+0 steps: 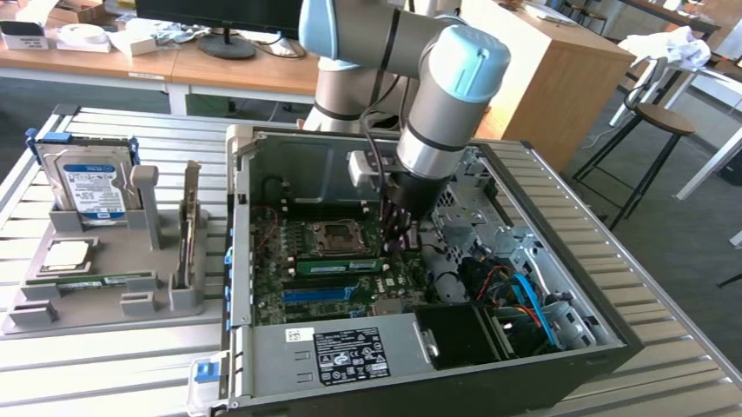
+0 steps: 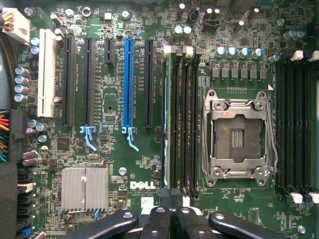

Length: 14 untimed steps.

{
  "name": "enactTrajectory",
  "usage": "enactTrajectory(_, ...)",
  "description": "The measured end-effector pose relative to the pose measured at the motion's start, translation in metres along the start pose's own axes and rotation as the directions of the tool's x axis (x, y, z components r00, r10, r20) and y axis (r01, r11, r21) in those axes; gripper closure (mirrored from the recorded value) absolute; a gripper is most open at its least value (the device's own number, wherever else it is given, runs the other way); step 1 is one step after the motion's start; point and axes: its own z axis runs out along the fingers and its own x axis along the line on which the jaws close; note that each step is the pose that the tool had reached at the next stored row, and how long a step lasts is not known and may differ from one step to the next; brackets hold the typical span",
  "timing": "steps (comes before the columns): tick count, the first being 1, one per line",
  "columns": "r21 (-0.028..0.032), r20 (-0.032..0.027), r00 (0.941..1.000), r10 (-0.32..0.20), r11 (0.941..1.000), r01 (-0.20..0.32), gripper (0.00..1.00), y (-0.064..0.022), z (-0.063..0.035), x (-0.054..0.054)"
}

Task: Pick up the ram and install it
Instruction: 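Insert the ram into the slot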

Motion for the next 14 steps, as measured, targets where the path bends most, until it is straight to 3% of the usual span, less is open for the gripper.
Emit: enactTrajectory(14, 0.0003, 0.0023, 1.0000, 0.000, 1.0000, 0.000, 0.90, -0.0003, 0.0048, 0.0002)
